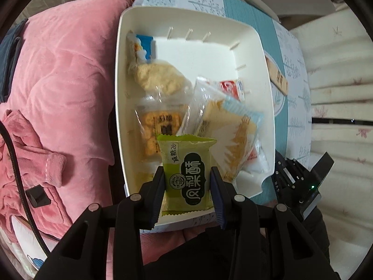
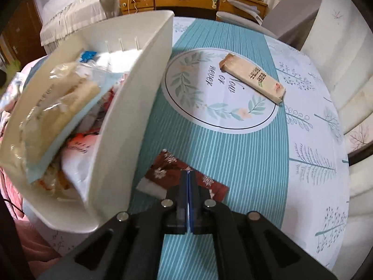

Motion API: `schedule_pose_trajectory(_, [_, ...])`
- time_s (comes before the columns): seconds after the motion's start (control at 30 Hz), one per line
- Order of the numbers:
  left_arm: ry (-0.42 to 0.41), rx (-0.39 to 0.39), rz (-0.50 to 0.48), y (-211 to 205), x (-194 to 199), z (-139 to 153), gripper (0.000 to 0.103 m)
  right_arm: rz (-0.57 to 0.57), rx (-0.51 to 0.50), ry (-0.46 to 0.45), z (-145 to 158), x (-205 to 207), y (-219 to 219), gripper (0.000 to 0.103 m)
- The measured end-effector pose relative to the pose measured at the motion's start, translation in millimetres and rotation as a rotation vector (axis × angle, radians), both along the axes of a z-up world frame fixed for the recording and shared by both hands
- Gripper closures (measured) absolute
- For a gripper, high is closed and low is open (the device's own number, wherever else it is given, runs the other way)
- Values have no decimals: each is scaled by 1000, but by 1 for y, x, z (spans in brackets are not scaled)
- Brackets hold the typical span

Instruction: Organize snacks

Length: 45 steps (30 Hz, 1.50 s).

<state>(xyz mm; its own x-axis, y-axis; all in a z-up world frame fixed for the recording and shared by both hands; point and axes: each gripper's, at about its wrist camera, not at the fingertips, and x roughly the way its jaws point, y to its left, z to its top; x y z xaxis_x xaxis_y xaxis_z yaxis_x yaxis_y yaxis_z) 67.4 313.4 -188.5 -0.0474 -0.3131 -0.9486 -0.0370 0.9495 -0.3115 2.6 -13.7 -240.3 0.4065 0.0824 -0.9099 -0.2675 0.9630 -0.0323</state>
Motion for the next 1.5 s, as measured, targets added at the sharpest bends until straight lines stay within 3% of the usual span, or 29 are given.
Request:
schedule_pose_trajectory(0.1, [5, -12, -18, -5, -5, -5, 67, 48, -8, 2, 0, -6, 5, 100])
schedule_pose_trajectory(0.17, [-4, -16, -29, -8, -7, -6, 67, 60, -51, 3, -2, -8, 6, 85])
schedule_pose_trajectory(0.27, [-26, -38, -32, -10, -8, -2, 65, 9, -43, 2, -1, -10, 0, 78])
schedule_pose_trajectory(0.43, [-93, -91, -19, -15, -11, 10, 46, -27, -51, -4, 5, -14, -6, 62])
schedule_pose_trajectory(0.53, [-133, -107, -11, -21, -16, 16, 38, -52, -52, 3, 6, -11, -12, 58])
schedule_pose_trajectory(0.77, [-213, -149, 46, -43, -30, 25, 32, -113, -56, -14, 17, 1, -29, 41])
schedule_pose_trajectory(0.93, [-246, -124, 141, -64, -39, 27, 32, -82, -46, -38, 30, 15, -40, 39])
schedule_pose_trajectory(1.2, [-308, -75, 339, -98, -59, 35, 29, 90, -10, -45, 48, 43, -62, 32])
schedule_pose_trajectory(1.5, [-331, -31, 587, -143, -90, 28, 28, 262, -6, -20, 40, 77, -86, 31])
